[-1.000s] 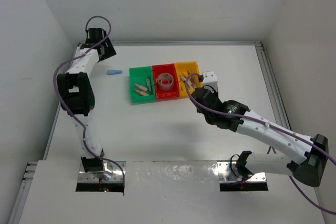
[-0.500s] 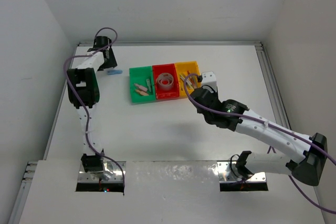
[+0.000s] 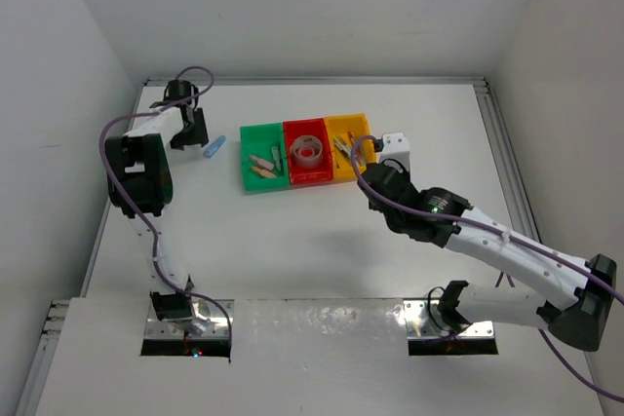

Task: Sort the stationery into containers
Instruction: Move the stationery to the center of the board, then pick up the stationery from the center of the board.

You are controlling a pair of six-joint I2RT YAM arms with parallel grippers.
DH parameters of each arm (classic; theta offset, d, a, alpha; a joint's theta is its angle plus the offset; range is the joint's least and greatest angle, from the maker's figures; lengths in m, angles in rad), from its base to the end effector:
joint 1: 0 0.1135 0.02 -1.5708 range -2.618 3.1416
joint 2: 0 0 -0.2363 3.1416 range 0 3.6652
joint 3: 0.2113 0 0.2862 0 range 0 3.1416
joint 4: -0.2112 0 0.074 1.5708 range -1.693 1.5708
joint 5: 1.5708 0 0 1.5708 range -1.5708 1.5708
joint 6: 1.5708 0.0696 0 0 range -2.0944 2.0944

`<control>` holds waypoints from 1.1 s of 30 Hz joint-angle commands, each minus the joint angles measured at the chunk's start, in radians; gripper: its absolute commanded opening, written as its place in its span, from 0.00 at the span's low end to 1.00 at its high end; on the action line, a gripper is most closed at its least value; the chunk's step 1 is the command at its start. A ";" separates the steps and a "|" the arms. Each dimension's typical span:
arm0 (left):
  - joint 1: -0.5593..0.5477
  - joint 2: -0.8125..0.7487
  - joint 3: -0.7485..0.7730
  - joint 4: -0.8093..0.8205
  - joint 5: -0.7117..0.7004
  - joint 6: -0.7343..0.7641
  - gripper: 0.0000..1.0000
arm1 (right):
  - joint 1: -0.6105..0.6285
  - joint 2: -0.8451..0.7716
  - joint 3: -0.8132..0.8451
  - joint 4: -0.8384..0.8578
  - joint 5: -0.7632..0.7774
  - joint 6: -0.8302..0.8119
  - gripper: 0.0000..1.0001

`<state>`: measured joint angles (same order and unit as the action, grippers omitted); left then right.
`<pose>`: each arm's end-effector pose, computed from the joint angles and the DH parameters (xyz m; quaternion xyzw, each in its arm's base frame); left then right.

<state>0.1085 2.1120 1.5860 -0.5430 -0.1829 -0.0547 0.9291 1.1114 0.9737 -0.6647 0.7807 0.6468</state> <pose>0.4782 0.0648 0.1026 -0.1012 0.9596 0.0951 0.2448 0.2107 0.2001 0.2576 0.0206 0.8689 -0.0031 0.4946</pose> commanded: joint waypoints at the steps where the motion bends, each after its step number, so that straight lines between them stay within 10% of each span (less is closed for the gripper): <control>1: -0.001 -0.136 0.003 0.055 0.051 0.050 0.54 | 0.011 -0.028 -0.012 -0.003 0.017 0.027 0.40; 23: -0.059 0.042 0.040 0.045 0.188 0.368 0.61 | 0.013 -0.053 -0.026 -0.023 0.025 0.047 0.40; 27: -0.059 0.103 0.078 -0.008 0.143 0.336 0.50 | 0.013 -0.045 -0.015 -0.027 0.029 0.043 0.40; 33: -0.052 0.095 0.080 -0.061 0.206 0.296 0.00 | 0.011 -0.055 -0.023 -0.016 0.049 0.027 0.40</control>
<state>0.0532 2.1910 1.6508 -0.5480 -0.0238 0.2749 0.9337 1.0679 0.9428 -0.6930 0.7902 0.6807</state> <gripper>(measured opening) 0.094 0.404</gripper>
